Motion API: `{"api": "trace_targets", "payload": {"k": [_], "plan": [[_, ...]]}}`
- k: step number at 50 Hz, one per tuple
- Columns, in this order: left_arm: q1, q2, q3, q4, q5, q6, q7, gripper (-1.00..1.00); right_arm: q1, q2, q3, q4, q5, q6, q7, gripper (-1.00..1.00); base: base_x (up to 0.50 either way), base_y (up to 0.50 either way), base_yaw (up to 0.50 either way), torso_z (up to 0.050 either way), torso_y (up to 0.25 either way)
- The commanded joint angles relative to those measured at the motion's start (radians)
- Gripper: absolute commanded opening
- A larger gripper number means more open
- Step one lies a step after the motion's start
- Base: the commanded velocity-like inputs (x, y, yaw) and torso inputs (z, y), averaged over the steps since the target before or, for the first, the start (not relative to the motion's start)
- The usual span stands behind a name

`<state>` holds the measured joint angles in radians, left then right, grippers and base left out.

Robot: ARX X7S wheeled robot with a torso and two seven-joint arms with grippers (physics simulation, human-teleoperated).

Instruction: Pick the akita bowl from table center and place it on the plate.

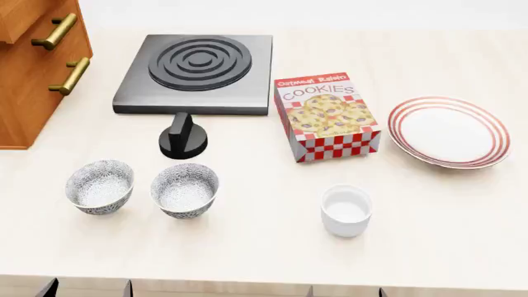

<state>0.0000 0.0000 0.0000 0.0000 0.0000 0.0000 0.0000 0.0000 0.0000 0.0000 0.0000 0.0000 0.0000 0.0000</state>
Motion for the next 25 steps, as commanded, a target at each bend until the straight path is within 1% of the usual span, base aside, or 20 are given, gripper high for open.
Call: {"api": "trace_targets", "payload": {"k": [1,2,5,10,13,15,16,17,19,20,22,23,24,25], "plan": [[0.053,-0.016,0.023,0.011,-0.001,0.073,-0.028,1.00,-0.003,0.015,-0.027,0.000,0.004,-0.004,0.024,1.00,0.00,0.00,0.00,0.000,0.000],[0.089,-0.023,0.039,0.035,0.031,0.094,-0.047,1.00,-0.004,0.020,-0.038,-0.003,0.003,-0.001,0.029,1.00,0.00,0.00,0.00,0.000,0.000],[0.139,-0.028,0.062,0.034,0.015,0.174,-0.057,1.00,-0.003,0.029,-0.055,-0.015,0.004,0.011,0.047,1.00,0.00,0.00,0.00,0.000,0.000],[0.165,-0.042,0.071,0.040,0.007,0.213,-0.084,1.00,-0.003,0.042,-0.077,-0.050,0.004,0.041,0.066,1.00,0.00,0.00,0.00,0.000,0.000],[0.189,-0.048,0.078,0.084,0.003,0.215,-0.096,1.00,-0.009,0.051,-0.091,-0.134,-0.007,0.096,0.080,1.00,0.00,0.00,0.00,0.000,0.000],[0.228,-0.052,0.078,0.220,-0.007,0.192,-0.105,1.00,-0.011,0.056,-0.098,-0.225,-0.009,0.152,0.085,1.00,0.00,0.00,0.00,0.000,0.000],[0.237,-0.055,0.082,0.265,-0.010,0.164,-0.106,1.00,-0.011,0.059,-0.097,-0.238,-0.006,0.155,0.086,1.00,0.00,0.00,0.00,0.000,0.000],[0.249,-0.059,0.089,0.305,0.006,0.168,-0.111,1.00,-0.012,0.062,-0.099,-0.290,-0.009,0.187,0.090,1.00,0.00,0.00,0.00,0.000,0.000],[0.257,-0.062,0.093,0.336,0.004,0.173,-0.118,1.00,-0.013,0.067,-0.098,-0.328,-0.010,0.194,0.099,1.00,0.00,0.00,0.00,0.000,0.000],[0.269,-0.062,0.093,0.381,0.007,0.162,-0.126,1.00,-0.014,0.070,-0.098,-0.376,-0.026,0.215,0.112,1.00,0.00,0.00,0.00,0.000,0.000],[0.281,-0.068,0.096,0.446,-0.003,0.127,-0.127,1.00,-0.010,0.077,-0.103,-0.434,-0.031,0.251,0.114,1.00,0.00,0.00,0.00,0.000,0.000],[0.291,-0.074,0.095,0.531,-0.013,0.080,-0.126,1.00,-0.007,0.076,-0.098,-0.492,-0.025,0.284,0.116,1.00,0.00,0.00,0.00,0.000,0.000],[0.299,-0.075,0.093,0.576,-0.014,0.061,-0.133,1.00,-0.003,0.079,-0.099,-0.529,-0.026,0.311,0.117,1.00,0.00,0.00,0.00,0.000,0.000],[0.298,-0.078,0.092,0.593,-0.020,0.052,-0.134,1.00,-0.002,0.081,-0.100,-0.547,-0.025,0.325,0.118,1.00,0.00,0.00,0.00,0.000,0.000]]}}
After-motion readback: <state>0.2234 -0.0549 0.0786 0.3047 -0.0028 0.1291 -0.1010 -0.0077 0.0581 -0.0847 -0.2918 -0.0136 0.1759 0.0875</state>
